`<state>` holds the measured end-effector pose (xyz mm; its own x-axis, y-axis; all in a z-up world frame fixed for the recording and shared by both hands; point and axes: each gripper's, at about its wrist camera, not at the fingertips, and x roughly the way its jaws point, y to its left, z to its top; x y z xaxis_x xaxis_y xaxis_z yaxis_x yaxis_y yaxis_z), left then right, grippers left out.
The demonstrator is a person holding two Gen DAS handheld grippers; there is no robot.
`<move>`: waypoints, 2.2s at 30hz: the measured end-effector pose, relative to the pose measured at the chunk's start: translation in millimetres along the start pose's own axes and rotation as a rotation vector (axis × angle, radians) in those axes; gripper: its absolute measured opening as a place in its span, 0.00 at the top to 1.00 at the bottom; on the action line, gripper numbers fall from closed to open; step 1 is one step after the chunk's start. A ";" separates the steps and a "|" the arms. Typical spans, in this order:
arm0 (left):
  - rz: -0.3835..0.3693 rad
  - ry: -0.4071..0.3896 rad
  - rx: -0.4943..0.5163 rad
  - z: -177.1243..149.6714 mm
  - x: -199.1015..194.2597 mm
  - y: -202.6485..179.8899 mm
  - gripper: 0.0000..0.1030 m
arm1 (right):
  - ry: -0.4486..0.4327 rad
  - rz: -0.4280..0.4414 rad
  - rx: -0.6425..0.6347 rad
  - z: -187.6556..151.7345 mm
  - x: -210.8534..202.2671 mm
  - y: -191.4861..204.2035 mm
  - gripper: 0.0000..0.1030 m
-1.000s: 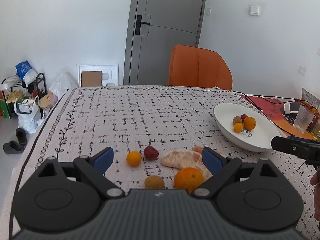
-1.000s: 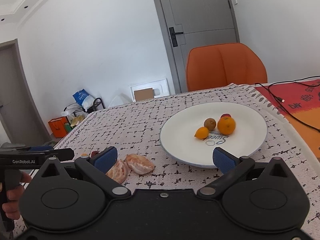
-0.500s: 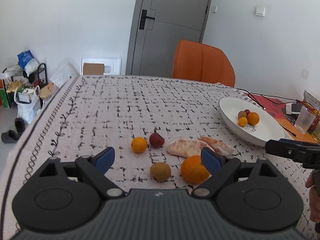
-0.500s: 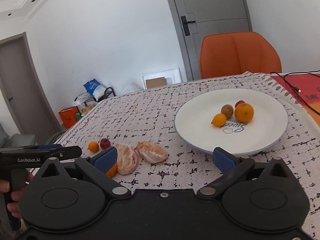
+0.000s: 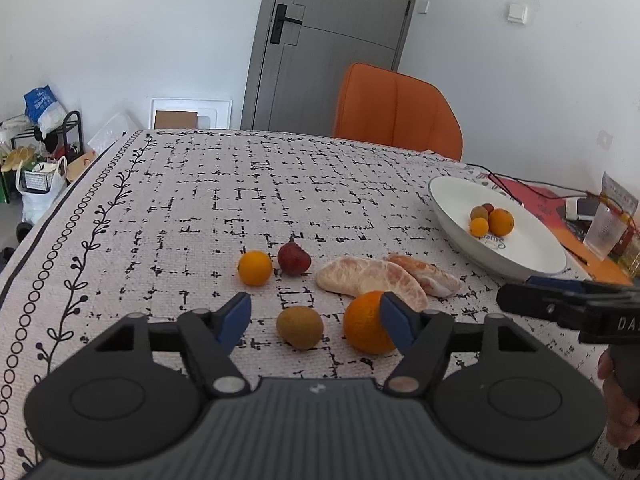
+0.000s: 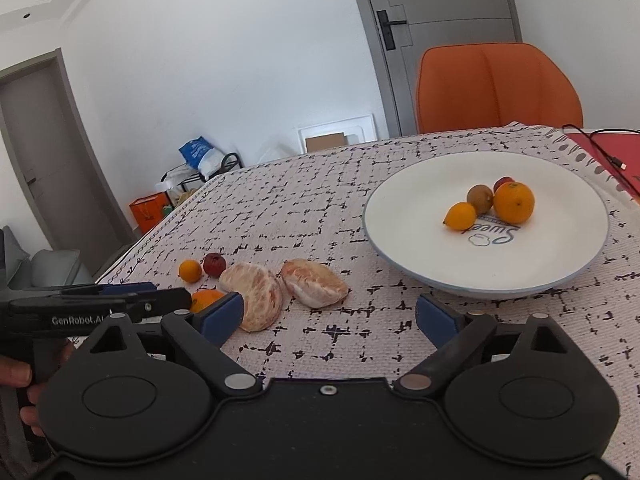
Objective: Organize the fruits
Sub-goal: 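Grasp a kiwi with the left gripper, then lift the kiwi with the left gripper while the right gripper grasps a peeled mandarin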
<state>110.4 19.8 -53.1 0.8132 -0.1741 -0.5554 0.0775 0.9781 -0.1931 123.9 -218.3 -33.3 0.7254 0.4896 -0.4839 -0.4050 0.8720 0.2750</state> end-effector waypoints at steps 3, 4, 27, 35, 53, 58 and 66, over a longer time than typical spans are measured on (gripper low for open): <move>0.001 -0.005 -0.014 1.3 -1.6 3.4 0.43 | 0.010 0.009 -0.007 -0.6 3.9 1.5 0.14; 0.003 -0.005 -0.016 2.0 -1.8 4.1 0.46 | 0.014 0.013 -0.011 -0.4 5.2 2.4 0.15; -0.003 0.029 -0.045 -5.2 6.5 22.2 0.75 | 0.106 0.083 -0.067 1.8 39.5 28.6 0.61; 0.008 0.019 -0.071 -5.6 0.4 34.4 0.75 | 0.121 0.069 -0.111 1.9 47.0 40.1 0.60; 0.016 -0.007 -0.120 -7.1 -9.5 56.4 0.75 | 0.118 -0.010 -0.256 3.8 65.9 70.4 0.63; 0.013 0.000 -0.109 -4.8 -7.4 51.0 0.75 | 0.124 0.018 -0.238 4.1 58.1 63.1 0.65; -0.007 -0.010 -0.073 1.8 -8.5 32.5 0.75 | 0.080 0.017 -0.195 4.6 37.2 50.3 0.66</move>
<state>107.1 53.3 -53.2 0.8183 -0.1791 -0.5462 0.0411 0.9660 -0.2552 133.1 -156.3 -33.7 0.6742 0.4958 -0.5474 -0.5222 0.8441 0.1214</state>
